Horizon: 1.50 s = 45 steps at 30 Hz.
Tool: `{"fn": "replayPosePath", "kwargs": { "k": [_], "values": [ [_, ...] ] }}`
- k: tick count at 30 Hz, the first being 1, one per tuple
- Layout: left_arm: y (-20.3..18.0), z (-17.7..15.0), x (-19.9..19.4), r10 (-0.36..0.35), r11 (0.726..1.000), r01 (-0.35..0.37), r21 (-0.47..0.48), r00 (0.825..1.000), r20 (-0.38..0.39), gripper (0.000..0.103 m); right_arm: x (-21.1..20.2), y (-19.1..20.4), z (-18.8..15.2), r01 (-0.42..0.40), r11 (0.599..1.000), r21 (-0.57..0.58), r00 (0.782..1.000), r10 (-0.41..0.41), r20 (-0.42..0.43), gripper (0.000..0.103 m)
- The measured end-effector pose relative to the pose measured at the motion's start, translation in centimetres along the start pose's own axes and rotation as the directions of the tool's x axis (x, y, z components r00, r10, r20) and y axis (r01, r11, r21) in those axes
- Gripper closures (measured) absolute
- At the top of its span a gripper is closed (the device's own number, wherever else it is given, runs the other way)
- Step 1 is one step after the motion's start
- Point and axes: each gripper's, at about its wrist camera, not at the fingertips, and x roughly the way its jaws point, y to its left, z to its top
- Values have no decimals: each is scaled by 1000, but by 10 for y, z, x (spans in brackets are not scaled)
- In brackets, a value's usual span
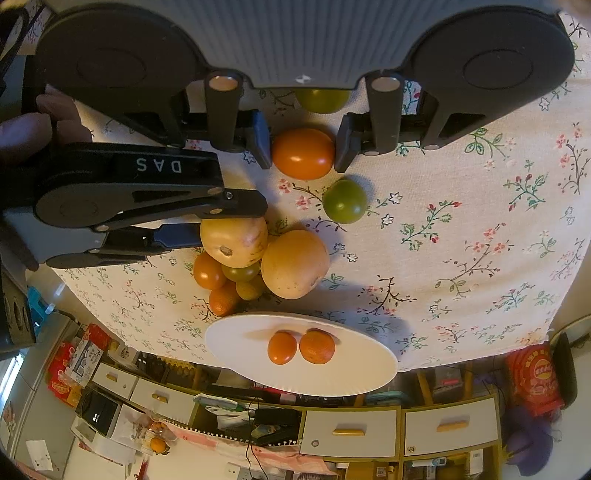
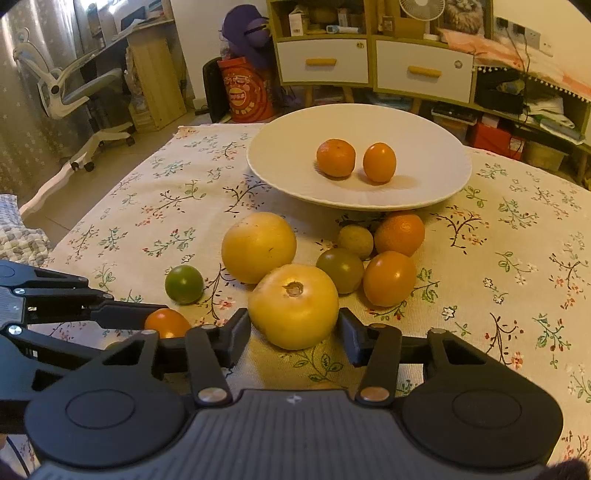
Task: Organize fruits
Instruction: 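Grasp the pale yellow grapefruit with the right tool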
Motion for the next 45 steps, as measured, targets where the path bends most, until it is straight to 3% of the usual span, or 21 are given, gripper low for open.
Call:
{"fn": "replayPosePath", "kwargs": {
  "k": [12, 29, 33, 36, 42, 45],
  "values": [
    [0, 2, -3, -21, 1000, 21, -18, 1000, 0, 89, -5, -3, 2, 3, 1000, 13, 1000, -3, -19, 56],
    [-6, 20, -21, -32, 998, 34, -56, 999, 37, 89, -32, -18, 17, -4, 998, 68, 999, 2, 36, 59],
    [-10, 28, -24, -34, 998, 37, -55, 998, 55, 89, -37, -24, 24, -3, 996, 85, 999, -1, 53, 66],
    [-8, 30, -23, -27, 998, 30, -63, 999, 46, 89, -36, -29, 26, 1, 996, 91, 999, -4, 39, 81],
    [-4, 25, -15, -29, 996, 30, -81, 1000, 11, 89, -31, -34, 22, -16, 996, 92, 1000, 16, -3, 75],
    [-7, 22, -14, -31, 997, 31, -68, 1000, -1, 89, -28, -34, 20, -23, 995, 98, 999, 27, -34, 61]
  ]
}}
